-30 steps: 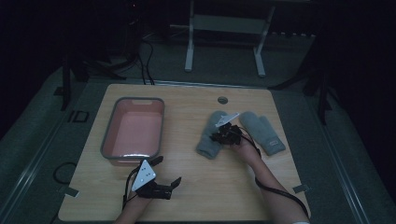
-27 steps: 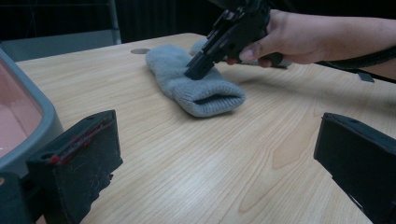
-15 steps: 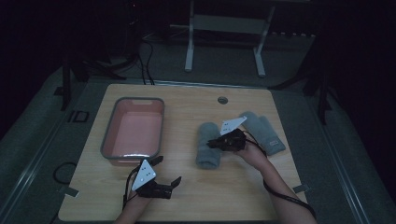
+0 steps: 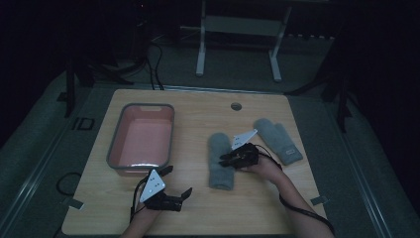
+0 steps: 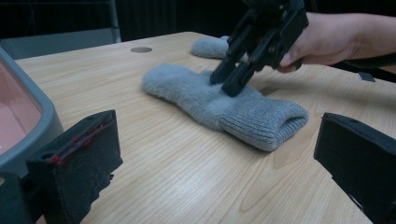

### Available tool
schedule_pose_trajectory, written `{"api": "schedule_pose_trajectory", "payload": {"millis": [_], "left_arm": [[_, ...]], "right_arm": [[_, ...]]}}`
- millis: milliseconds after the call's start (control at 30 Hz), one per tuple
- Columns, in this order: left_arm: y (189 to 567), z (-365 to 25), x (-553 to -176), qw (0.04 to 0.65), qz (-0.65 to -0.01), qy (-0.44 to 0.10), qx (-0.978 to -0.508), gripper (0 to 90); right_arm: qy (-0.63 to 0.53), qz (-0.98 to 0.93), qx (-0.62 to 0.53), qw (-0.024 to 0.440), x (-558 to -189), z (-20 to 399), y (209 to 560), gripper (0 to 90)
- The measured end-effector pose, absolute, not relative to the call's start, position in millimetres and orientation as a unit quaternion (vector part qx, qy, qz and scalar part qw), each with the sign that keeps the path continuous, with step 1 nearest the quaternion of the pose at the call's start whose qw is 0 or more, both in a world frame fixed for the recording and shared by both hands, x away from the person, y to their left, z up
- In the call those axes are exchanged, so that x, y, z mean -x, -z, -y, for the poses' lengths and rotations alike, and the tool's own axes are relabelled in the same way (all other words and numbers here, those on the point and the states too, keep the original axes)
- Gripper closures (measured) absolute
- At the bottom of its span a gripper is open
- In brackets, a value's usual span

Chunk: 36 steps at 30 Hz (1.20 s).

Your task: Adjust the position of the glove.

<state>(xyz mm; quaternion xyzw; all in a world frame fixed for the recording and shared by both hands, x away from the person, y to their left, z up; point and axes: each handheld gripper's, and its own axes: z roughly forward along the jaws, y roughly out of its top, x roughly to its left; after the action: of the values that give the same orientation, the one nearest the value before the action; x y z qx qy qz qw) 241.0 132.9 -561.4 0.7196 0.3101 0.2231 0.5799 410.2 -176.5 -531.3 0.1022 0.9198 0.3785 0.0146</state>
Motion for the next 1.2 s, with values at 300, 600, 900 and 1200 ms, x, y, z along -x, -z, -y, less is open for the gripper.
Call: {"api": "schedule_pose_trajectory", "payload": {"millis": [300,600,900,1200], "left_arm": [[561.1,-133.6,-239.9,0.58,-0.311,-0.224,-0.718,0.9],[561.9,-132.1,-240.7,0.579,-0.311,-0.221,-0.721,0.9],[561.8,-132.5,-240.7,0.58,-0.313,-0.222,-0.719,0.9],[562.1,-132.5,-240.7,0.579,-0.313,-0.221,-0.72,0.9]], "right_arm": [[-0.416,-0.892,-0.16,0.073,-405.6,211.5,500.1,45.4],[-0.419,-0.856,-0.275,0.127,-413.8,274.2,488.7,43.2],[-0.412,-0.817,-0.372,0.158,-431.7,320.9,487.6,29.0],[-0.36,-0.811,-0.419,0.19,-449.4,342.2,506.2,40.1]]}}
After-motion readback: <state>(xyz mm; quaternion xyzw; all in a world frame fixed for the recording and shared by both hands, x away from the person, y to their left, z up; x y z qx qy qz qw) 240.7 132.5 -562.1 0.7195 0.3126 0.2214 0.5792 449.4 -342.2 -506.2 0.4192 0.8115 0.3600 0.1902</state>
